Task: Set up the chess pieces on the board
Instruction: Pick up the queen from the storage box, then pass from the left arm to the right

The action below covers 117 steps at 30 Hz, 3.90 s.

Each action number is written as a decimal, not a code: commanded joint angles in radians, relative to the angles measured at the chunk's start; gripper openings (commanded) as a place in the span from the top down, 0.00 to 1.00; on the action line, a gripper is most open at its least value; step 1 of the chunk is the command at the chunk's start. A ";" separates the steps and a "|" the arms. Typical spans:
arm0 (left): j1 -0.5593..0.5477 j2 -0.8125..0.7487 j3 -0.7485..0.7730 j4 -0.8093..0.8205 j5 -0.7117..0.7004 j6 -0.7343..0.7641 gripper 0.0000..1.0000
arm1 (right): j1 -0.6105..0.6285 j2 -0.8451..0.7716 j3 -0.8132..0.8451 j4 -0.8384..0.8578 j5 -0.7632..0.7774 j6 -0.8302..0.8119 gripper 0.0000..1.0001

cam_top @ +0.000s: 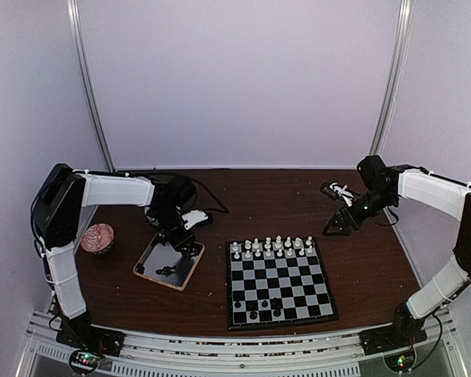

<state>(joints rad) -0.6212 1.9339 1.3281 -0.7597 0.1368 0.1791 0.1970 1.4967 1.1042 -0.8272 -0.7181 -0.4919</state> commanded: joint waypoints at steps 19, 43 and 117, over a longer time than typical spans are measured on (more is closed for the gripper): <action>-0.034 0.060 0.017 -0.013 -0.064 0.009 0.76 | 0.002 0.019 0.023 -0.035 -0.035 -0.014 0.35; -0.067 -0.383 -0.132 0.295 0.201 -0.178 0.89 | 0.120 -0.068 0.273 -0.093 -0.109 0.115 0.39; -0.285 -0.242 -0.051 0.746 0.405 -0.455 0.87 | 0.473 0.133 0.436 0.047 -0.181 0.386 0.83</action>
<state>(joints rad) -0.9005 1.6760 1.2568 -0.0669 0.5205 -0.2722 0.6666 1.6733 1.5497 -0.8139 -0.9104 -0.1219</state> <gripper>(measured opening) 0.154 0.199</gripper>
